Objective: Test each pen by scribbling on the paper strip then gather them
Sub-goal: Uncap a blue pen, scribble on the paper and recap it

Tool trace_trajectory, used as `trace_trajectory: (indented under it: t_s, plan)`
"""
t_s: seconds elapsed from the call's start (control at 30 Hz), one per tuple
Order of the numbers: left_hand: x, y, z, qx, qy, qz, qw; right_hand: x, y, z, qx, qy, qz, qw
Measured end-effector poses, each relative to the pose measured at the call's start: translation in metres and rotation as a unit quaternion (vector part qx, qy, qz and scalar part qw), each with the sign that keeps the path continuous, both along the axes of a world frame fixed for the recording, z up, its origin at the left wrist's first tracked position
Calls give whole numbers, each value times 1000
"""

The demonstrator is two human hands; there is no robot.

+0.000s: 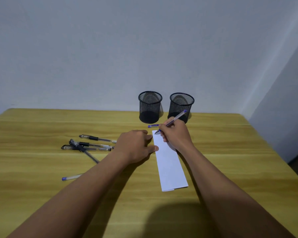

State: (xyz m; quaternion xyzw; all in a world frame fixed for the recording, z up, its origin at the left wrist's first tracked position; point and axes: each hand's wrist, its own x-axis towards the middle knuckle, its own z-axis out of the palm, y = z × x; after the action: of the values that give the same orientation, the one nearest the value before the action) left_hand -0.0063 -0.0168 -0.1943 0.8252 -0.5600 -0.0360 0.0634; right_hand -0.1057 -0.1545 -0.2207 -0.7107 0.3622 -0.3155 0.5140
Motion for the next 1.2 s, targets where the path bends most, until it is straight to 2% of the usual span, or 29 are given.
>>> trace_trajectory:
  t_s: [0.23,0.47,0.63,1.2]
  plan:
    - [1,0,2,18,9,21,1000,-1,-3,-8,-36,10,10,999]
    - [3,-3,2,35,26,30,999,1,-3,-12,-30,-15,2,999]
    - [4,-4,0,37,37,38,998,-2,-2,-13,-46,11,12,999]
    - [4,-8,1,41,41,41,997,-4,0,-10,-67,20,-44,997]
